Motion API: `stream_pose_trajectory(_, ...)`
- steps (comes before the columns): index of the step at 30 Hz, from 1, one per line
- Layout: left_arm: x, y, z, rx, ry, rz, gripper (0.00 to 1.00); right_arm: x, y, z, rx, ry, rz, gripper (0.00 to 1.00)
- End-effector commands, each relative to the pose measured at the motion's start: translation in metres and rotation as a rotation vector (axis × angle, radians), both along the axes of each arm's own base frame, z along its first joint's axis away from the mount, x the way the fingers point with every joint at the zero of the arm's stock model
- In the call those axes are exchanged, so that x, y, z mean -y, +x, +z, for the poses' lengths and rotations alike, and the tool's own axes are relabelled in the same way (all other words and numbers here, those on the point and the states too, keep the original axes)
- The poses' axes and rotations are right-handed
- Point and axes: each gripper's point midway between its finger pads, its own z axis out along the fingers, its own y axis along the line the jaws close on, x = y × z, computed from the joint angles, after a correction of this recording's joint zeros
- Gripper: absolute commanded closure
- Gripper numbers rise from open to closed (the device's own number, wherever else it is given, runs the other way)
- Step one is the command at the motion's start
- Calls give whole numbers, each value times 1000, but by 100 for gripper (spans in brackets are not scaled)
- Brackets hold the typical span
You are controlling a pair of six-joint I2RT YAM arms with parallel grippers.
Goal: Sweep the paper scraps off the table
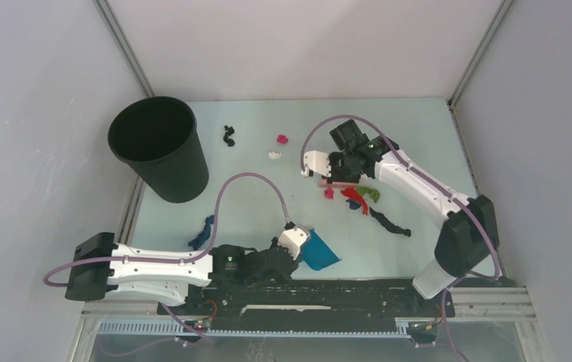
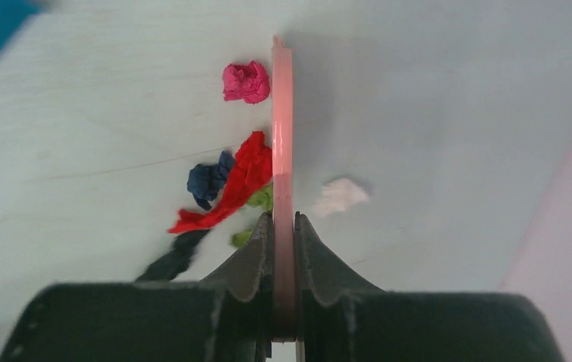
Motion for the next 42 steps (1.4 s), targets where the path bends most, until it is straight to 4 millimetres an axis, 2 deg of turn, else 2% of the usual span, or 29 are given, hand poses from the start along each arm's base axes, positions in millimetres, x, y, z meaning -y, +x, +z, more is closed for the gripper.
stream_pose_trajectory(1, -4, 9, 0, 36, -19, 59, 100, 10, -72, 12, -172, -8, -1, 100)
stream_pose_trajectory(2, -4, 9, 0, 36, -18, 59, 100, 11, -75, 21, -158, 20, -31, 100)
stream_pose_trajectory(4, -3, 9, 1, 39, -16, 58, 100, 16, -66, 44, -73, 85, -92, 100)
stream_pose_trajectory(8, -2, 16, 9, 69, -23, 83, 100, 44, -25, 102, 117, 272, -366, 100)
stream_pose_trajectory(10, 1, 21, 16, 86, -40, 102, 100, 63, -7, 116, 142, 331, -511, 100)
stream_pose_trajectory(12, 2, 26, 20, 98, -34, 131, 100, 86, 10, 118, 162, 328, -661, 100)
stream_pose_trajectory(15, 2, 32, 19, 93, -13, 162, 100, 114, 31, 102, 183, 269, -825, 100)
stream_pose_trajectory(19, 10, 35, 12, 53, -6, 177, 100, 126, 53, 70, 128, 200, -947, 100)
stream_pose_trajectory(23, 18, 39, 8, 34, -4, 206, 100, 117, 67, 31, 25, 125, -994, 100)
stream_pose_trajectory(28, 23, 42, 2, 0, 30, 231, 100, 80, 55, 7, -109, 111, -982, 100)
stream_pose_trajectory(35, 32, 42, -12, -6, 96, 190, 100, 19, 8, -15, -270, 129, -860, 100)
stream_pose_trajectory(38, 34, 44, -17, -10, 113, 190, 100, -2, -16, -14, -348, 160, -798, 100)
stream_pose_trajectory(42, 37, 47, -19, -5, 118, 189, 100, -21, -47, -8, -366, 160, -684, 100)
